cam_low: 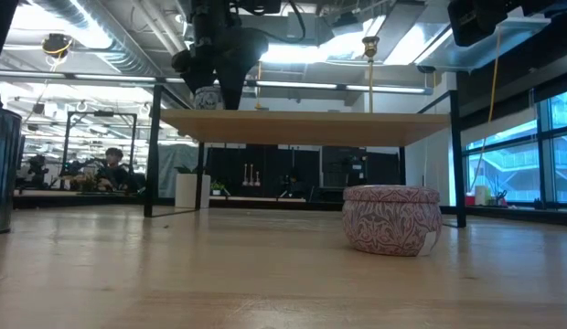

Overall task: Pick & Place candle stick holders
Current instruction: Put the blue scented candle on the shelf, then put the pink scented candle on the shelf

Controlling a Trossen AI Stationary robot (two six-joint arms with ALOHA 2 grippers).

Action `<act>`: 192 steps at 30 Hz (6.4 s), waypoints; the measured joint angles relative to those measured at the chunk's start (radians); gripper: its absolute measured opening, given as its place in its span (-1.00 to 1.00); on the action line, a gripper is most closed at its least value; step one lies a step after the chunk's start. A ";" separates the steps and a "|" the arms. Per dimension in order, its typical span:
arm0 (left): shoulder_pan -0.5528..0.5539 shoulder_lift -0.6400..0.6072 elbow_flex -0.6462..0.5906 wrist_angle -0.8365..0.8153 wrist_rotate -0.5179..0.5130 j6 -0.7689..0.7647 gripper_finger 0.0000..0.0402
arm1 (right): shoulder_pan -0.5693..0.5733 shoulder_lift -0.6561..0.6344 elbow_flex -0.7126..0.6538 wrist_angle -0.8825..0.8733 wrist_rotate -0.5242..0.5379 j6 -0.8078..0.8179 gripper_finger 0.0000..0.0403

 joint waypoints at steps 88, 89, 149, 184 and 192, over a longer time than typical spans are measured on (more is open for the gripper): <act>-0.882 0.044 0.001 0.539 -0.810 0.147 -0.46 | 0.071 0.122 0.000 0.169 -0.075 0.210 -0.02; -0.886 0.075 0.001 0.541 -0.847 0.131 -0.47 | 0.083 0.147 0.000 0.203 -0.111 0.213 -0.02; -0.975 0.397 0.001 0.418 -1.319 -0.420 -0.99 | 0.180 1.070 0.435 -0.097 0.337 0.331 0.67; -0.975 0.397 0.001 0.418 -1.319 -0.429 -0.97 | 0.168 1.154 0.435 0.020 0.367 0.376 0.67; -0.975 0.397 0.001 0.418 -1.319 -0.429 -0.97 | 0.168 1.212 0.435 0.045 0.361 0.393 0.67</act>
